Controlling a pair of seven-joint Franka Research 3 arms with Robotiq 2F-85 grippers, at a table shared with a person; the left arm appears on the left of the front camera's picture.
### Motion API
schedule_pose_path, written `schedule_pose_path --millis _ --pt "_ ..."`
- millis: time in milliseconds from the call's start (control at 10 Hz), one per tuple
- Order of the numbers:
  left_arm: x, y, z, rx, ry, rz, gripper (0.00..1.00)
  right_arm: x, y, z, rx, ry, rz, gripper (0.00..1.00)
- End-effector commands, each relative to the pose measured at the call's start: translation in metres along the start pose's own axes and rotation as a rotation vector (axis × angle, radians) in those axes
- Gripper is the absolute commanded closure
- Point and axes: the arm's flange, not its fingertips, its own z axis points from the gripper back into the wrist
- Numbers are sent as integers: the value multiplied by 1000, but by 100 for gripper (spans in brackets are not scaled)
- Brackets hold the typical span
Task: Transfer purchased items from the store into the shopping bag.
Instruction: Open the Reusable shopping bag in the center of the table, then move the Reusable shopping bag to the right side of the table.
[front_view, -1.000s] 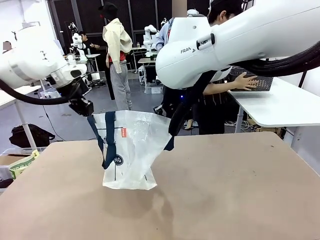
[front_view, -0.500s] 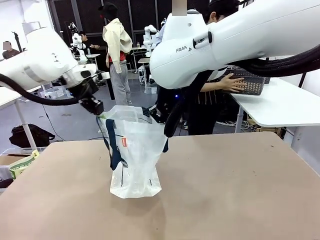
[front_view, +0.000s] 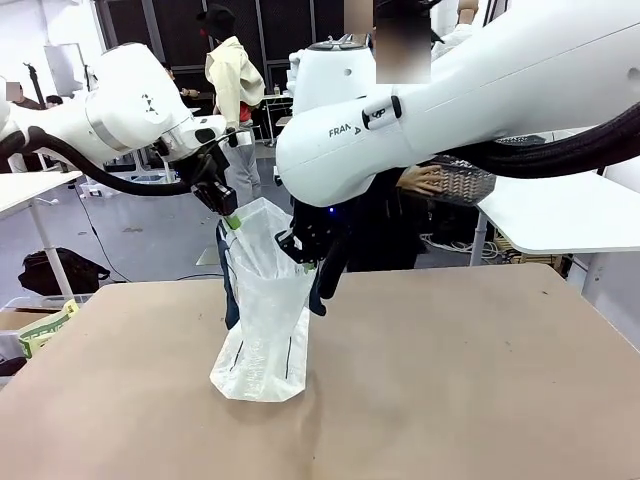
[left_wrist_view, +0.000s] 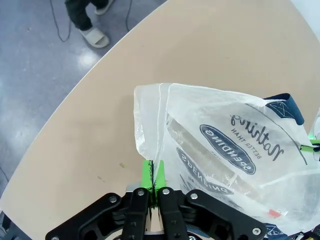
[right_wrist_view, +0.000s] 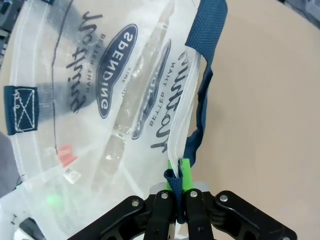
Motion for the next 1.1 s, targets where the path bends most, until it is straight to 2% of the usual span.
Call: schedule_pose_path --millis 0,1000 --pt "-4 -5 3 10 -8 -1 100 -1 1 8 1 -12 -2 100" --pt "-4 -5 3 10 -8 -1 100 -1 1 8 1 -12 -2 100"
